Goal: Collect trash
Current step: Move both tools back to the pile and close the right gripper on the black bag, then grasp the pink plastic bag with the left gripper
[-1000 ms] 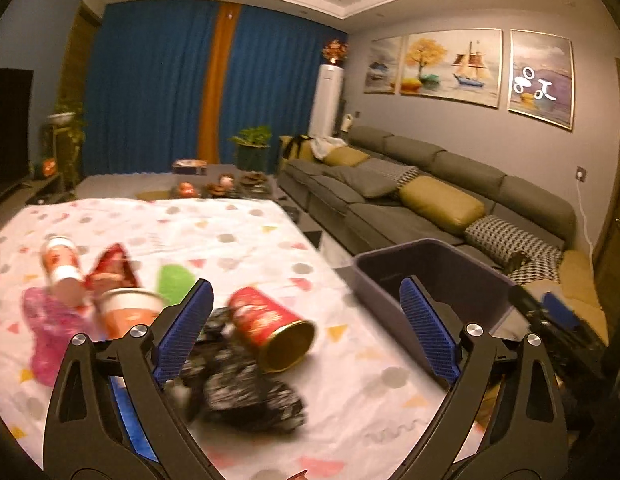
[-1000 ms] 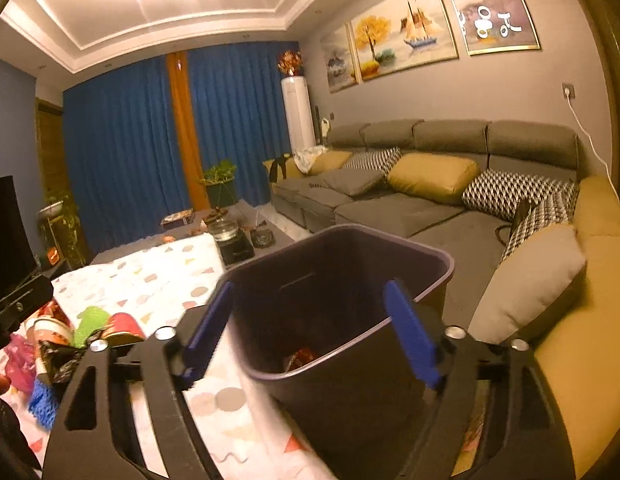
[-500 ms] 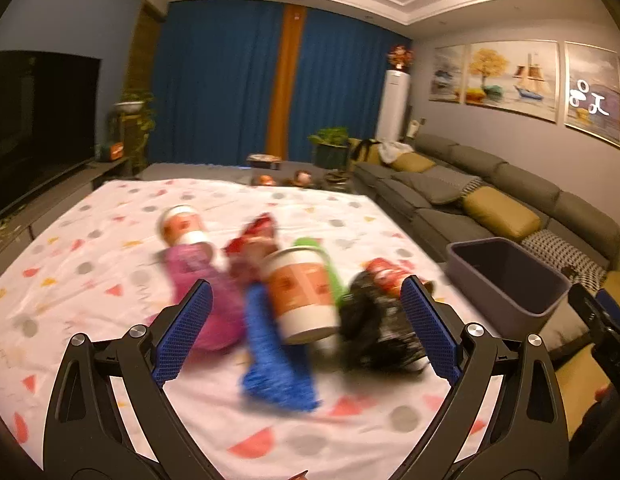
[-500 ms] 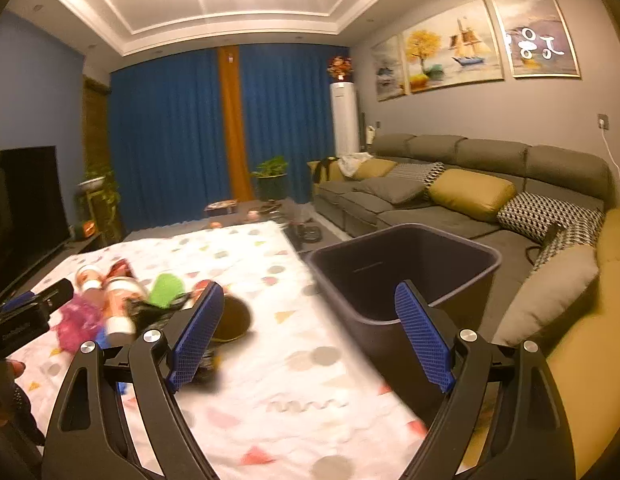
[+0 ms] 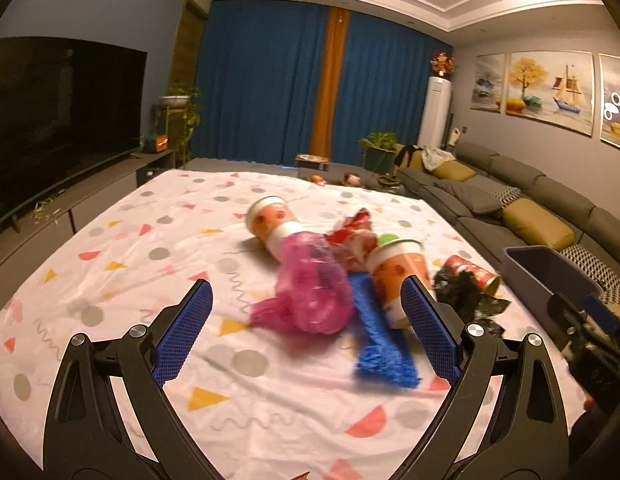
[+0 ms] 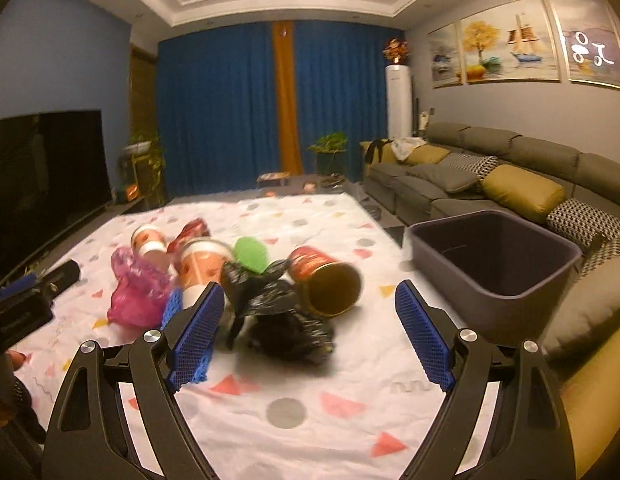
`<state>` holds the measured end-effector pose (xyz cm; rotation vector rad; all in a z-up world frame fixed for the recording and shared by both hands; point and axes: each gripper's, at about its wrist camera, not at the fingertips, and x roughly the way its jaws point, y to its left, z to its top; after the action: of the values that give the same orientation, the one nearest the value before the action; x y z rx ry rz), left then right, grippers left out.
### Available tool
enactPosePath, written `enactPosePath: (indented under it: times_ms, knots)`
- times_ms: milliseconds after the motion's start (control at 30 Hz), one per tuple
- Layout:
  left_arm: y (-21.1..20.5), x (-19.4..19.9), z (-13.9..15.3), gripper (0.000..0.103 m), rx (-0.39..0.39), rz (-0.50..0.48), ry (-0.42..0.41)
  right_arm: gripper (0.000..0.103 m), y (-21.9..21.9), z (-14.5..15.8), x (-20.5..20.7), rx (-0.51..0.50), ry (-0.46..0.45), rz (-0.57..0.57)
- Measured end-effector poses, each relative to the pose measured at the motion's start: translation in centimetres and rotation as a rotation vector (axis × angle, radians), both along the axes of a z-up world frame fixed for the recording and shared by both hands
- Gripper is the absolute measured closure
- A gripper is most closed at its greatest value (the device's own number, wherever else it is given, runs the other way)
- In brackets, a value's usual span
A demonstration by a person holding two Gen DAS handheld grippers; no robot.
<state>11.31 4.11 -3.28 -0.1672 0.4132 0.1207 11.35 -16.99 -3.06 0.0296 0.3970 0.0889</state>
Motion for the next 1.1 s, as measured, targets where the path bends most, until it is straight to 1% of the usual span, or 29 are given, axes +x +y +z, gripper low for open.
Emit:
enactPosePath:
  times_ms: [33, 167, 300, 367, 400, 500, 533, 567, 633, 700, 833, 867, 900, 967, 1000, 1033, 1100]
  knots:
    - [0.3, -0.1, 0.0, 0.01, -0.001, 0.008, 0.001, 0.019, 0.7, -0.3, 0.4, -0.003, 0.006, 0.004]
    - [1.6, 0.1, -0.1, 0.01, -0.008, 0.03, 0.007, 0.026, 1.8, -1.0, 1.9, -0.016, 0.036, 0.024]
    - [2.3, 0.8, -0.3, 0.01, -0.014, 0.034, 0.013, 0.028, 2.9, -1.5, 3.7, -0.022, 0.069, 0.044]
    - [2.3, 1.2, -0.4, 0.01, -0.02, 0.027, 0.021, 0.035, 3.2, -1.8, 4.4, -0.025, 0.083, 0.053]
    - [2.3, 1.4, -0.5, 0.01, -0.022, 0.025, 0.024, 0.037, 3.3, -1.9, 4.7, -0.026, 0.091, 0.056]
    - [2.1, 2.3, -0.8, 0.01, -0.023, 0.013, 0.036, 0.048, 3.9, -2.3, 6.0, -0.026, 0.121, 0.072]
    - [1.9, 2.8, -0.9, 0.01, -0.021, 0.007, 0.042, 0.055, 3.9, -2.3, 6.1, -0.027, 0.125, 0.077]
    - [1.8, 3.0, -1.0, 0.01, -0.02, 0.003, 0.044, 0.06, 4.0, -2.4, 6.2, -0.029, 0.128, 0.083]
    - [1.6, 3.7, -1.1, 0.01, -0.015, -0.004, 0.051, 0.074, 4.2, -2.7, 6.4, -0.031, 0.141, 0.098]
    - [1.6, 4.5, -1.4, 0.01, -0.026, -0.013, 0.065, 0.085, 4.2, -3.0, 6.5, -0.028, 0.151, 0.108]
    - [1.7, 6.3, -2.2, 0.01, -0.057, -0.023, 0.103, 0.098, 4.1, -3.1, 6.4, -0.024, 0.153, 0.114]
    - [1.8, 6.7, -2.4, 0.012, -0.062, -0.026, 0.111, 0.102, 4.2, -2.9, 6.4, -0.026, 0.147, 0.114]
    - [1.8, 7.1, -2.5, 0.013, -0.065, -0.03, 0.118, 0.102, 4.2, -2.9, 6.2, -0.03, 0.14, 0.112]
    - [1.8, 7.9, -2.9, 0.02, -0.082, -0.046, 0.14, 0.102, 3.9, -2.6, 5.8, -0.019, 0.128, 0.116]
    - [1.9, 8.2, -3.0, 0.026, -0.099, -0.056, 0.15, 0.102, 3.6, -2.4, 5.5, -0.01, 0.122, 0.115]
    - [2.1, 8.7, -3.3, 0.03, -0.12, -0.065, 0.166, 0.102, 3.5, -2.2, 5.3, -0.006, 0.118, 0.114]
    - [2.2, 9.3, -3.8, 0.043, -0.136, -0.083, 0.191, 0.102, 3.0, -1.8, 4.7, 0.003, 0.106, 0.113]
